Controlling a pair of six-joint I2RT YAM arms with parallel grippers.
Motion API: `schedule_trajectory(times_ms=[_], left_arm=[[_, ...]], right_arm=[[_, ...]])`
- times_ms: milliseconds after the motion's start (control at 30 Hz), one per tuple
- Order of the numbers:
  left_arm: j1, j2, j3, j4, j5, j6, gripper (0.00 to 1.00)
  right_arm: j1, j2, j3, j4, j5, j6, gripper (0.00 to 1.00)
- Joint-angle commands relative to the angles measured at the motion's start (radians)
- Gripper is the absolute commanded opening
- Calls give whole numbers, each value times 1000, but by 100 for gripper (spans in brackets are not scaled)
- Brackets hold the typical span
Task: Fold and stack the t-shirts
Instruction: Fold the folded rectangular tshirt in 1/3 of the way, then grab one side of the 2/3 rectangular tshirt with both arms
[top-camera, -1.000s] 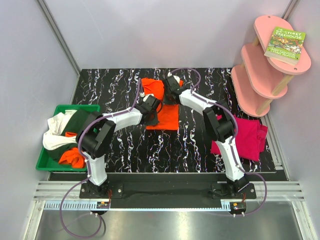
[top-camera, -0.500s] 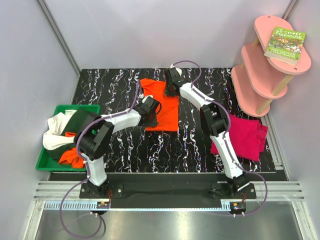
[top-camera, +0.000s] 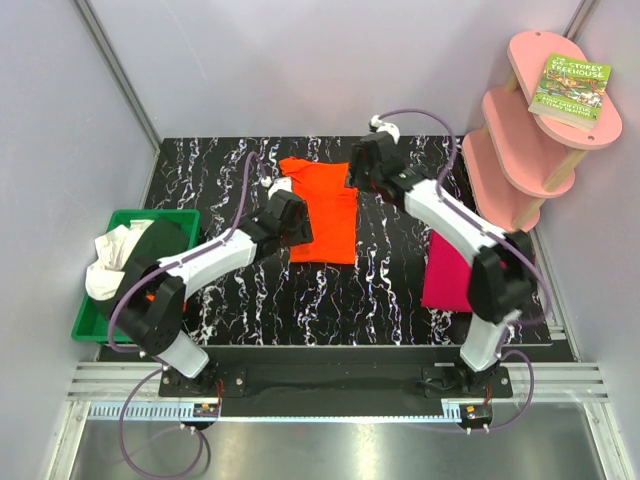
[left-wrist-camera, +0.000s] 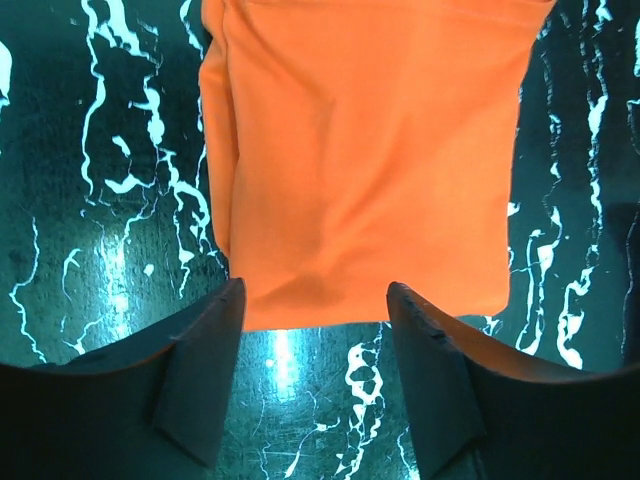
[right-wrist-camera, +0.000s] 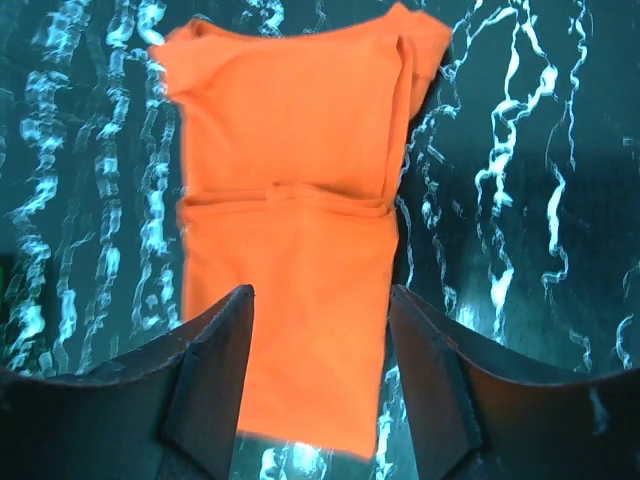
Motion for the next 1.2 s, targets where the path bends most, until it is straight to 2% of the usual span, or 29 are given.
schedule_trajectory(times_ms=[0, 67, 167, 500, 800, 933, 1067, 1167], left_arm=[[-4, -17, -90, 58, -2, -41, 62], [-4, -32, -130, 109, -6, -54, 62], [-4, -49, -187, 147, -25, -57, 63], [2, -44, -208, 136, -49, -71, 66], [10, -17, -181, 133, -26, -74, 65], [13, 23, -167, 124, -5, -81, 63], [18, 44, -173, 121, 12, -101, 61], [18, 57, -175, 126, 20, -107, 60]], right_arm=[[49, -147, -333, 89, -1, 86, 63], [80, -193, -455, 116, -5, 124, 63], [126, -217, -554, 156, -9, 167, 63], [172, -103, -554, 187, -22, 222, 63], [171, -66, -578, 198, -16, 262, 63], [172, -63, -617, 202, 8, 290, 58], [172, -63, -641, 204, 24, 299, 40], [172, -60, -647, 201, 21, 302, 37]])
